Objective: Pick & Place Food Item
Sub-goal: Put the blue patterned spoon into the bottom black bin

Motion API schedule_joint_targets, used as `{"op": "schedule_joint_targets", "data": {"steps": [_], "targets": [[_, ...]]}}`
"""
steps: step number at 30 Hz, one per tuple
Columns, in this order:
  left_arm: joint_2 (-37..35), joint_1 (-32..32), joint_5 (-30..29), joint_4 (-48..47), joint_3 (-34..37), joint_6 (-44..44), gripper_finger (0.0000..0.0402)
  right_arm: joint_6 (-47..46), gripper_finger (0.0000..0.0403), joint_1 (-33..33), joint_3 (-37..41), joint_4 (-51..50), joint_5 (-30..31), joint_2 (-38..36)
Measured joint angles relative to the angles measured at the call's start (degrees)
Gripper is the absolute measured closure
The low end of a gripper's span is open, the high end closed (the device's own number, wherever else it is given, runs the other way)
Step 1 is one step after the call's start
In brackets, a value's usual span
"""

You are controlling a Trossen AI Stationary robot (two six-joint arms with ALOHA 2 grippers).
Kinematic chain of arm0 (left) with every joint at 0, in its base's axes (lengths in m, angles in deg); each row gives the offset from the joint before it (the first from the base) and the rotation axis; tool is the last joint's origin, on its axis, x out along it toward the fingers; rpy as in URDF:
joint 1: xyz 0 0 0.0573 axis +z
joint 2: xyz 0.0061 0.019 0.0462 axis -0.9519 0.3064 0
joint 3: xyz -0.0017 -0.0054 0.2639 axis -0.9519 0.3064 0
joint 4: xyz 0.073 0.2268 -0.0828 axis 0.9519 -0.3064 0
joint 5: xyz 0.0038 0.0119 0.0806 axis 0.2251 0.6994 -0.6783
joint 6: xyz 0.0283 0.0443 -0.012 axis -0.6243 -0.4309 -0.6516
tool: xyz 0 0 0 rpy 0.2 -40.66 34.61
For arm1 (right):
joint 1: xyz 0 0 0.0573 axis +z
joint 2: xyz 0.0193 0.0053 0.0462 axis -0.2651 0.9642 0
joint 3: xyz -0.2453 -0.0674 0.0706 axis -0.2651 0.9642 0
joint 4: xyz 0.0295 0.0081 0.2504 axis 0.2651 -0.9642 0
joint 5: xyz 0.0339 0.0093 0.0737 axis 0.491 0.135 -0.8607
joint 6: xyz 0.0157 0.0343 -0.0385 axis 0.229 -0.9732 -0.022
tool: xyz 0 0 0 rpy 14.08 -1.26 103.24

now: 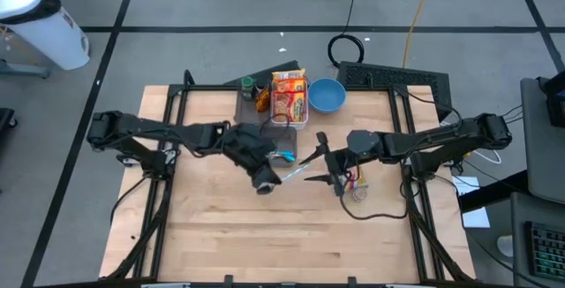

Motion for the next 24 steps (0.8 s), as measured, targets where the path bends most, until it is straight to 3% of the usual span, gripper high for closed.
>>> {"op": "schedule_joint_targets", "data": {"steps": [6, 15, 24], "targets": [[0.0, 2.9, 3.8, -0.8, -3.7, -1.5, 0.0393, 2.9, 0.0197, 0.0, 0.0, -2.5, 2.4, 0.1], [0.4, 3.8, 5.9, -2.4, -3.7, -1.4, 0.0394, 5.0, 0.0197, -0.1, 0.0, 0.1, 8.6, 0.1], [0.5, 3.9, 6.4, -4.4, -3.6, -1.9, 0.0394, 6.7, 0.0197, -1.2, 0.0, 1.2, 8.5, 0.1]]}}
